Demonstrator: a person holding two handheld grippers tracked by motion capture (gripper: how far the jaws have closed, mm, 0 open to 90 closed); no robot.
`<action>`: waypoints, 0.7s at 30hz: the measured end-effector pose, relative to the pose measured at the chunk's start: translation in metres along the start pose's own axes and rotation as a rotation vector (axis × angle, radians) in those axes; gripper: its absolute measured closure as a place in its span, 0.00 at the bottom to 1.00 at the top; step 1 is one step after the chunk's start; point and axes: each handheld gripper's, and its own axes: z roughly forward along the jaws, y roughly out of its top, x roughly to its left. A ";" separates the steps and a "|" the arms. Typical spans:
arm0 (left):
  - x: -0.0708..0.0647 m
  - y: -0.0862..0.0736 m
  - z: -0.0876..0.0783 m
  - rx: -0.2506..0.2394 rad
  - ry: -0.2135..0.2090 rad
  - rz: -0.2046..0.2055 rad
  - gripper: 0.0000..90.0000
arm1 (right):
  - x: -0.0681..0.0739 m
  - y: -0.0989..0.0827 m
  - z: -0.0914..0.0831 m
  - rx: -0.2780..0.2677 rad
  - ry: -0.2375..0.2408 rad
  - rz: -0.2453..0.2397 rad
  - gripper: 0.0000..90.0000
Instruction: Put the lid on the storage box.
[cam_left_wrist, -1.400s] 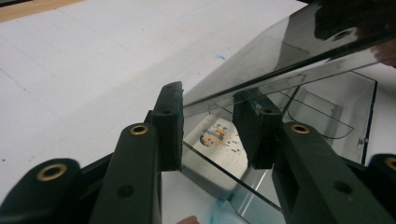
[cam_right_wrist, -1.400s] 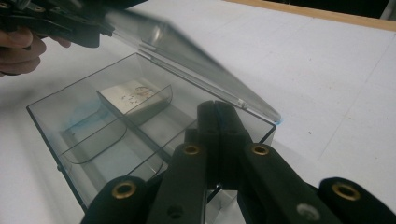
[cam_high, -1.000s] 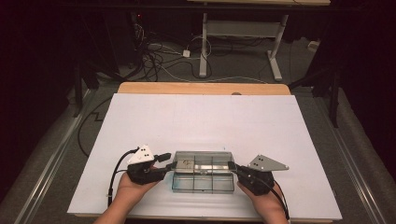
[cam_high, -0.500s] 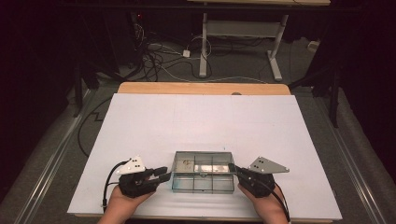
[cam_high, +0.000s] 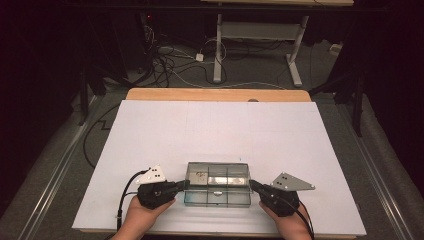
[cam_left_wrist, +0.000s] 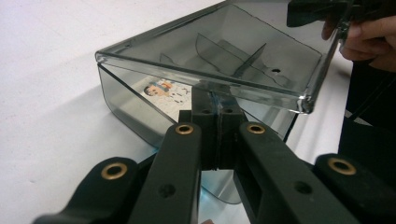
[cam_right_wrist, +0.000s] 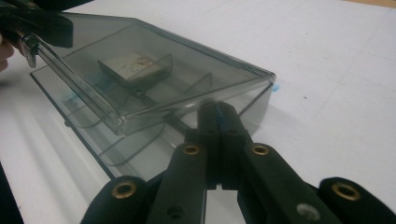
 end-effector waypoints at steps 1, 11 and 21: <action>-0.001 -0.001 0.000 0.004 0.002 0.007 0.97 | -0.001 -0.001 -0.002 0.001 -0.008 -0.006 1.00; -0.004 -0.010 -0.009 0.016 0.033 0.034 0.97 | -0.023 -0.020 -0.016 0.002 -0.080 0.056 0.84; -0.006 -0.015 -0.010 0.031 0.051 0.051 0.97 | -0.033 -0.036 -0.029 0.040 -0.168 0.079 0.08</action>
